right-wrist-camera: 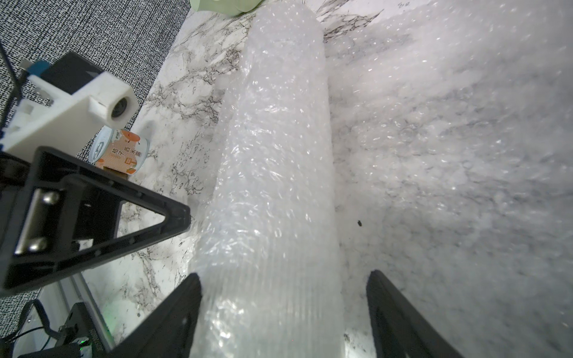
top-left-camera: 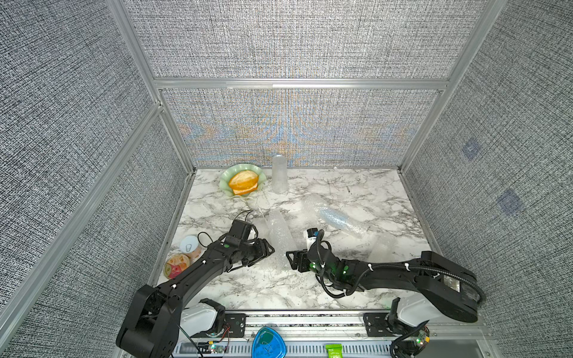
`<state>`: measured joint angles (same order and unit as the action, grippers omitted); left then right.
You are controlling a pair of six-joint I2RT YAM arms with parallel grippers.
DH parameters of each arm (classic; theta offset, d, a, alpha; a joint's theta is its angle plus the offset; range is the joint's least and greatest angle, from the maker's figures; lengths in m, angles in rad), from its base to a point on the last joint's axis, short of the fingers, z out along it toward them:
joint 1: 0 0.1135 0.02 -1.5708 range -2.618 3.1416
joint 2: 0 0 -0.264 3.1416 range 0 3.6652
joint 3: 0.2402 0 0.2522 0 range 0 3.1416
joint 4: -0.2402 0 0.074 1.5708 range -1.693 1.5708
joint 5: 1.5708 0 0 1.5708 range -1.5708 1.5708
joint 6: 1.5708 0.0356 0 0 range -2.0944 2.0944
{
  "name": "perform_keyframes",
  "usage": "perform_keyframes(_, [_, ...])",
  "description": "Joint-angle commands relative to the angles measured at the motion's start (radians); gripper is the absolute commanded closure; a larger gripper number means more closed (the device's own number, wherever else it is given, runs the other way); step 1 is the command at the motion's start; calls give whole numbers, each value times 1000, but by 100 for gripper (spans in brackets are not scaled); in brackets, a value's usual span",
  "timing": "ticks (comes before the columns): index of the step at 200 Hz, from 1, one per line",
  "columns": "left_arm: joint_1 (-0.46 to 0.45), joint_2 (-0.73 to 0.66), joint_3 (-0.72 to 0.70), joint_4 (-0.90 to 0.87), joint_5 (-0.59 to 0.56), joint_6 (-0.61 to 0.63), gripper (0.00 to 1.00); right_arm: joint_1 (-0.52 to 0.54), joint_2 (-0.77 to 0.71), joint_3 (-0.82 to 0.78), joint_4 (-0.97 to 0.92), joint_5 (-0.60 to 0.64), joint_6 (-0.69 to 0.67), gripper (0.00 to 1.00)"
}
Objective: Unwrap the vase from the bubble wrap
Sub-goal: Unwrap the bubble wrap.
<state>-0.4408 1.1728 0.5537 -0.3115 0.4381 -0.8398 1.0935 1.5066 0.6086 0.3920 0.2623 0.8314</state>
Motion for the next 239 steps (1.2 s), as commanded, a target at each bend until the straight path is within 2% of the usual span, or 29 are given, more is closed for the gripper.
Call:
perform_keyframes(1, [12, -13, -17, 61, 55, -19, 36, -1, 6, -5, -127, 15, 1, 23])
perform_keyframes(74, [72, -60, -104, 152, 136, -56, 32, -1, 15, 5, -127, 8, 2, 23])
perform_keyframes(123, [81, -30, -121, 248, 187, -97, 30, -1, 16, 8, -126, 9, 4, 23])
perform_keyframes(146, [82, 2, -117, 298, 209, -117, 32, -1, 18, 8, -126, 9, 4, 23])
perform_keyframes(171, [81, 34, -113, 330, 223, -125, 40, -1, 20, 10, -125, 11, 2, 23])
perform_keyframes(194, [81, 45, -111, 341, 217, -129, 51, -1, 20, 8, -125, 13, 3, 23])
perform_keyframes(239, [81, 53, -89, 332, 200, -122, 79, -1, 24, 10, -127, 11, -2, 23])
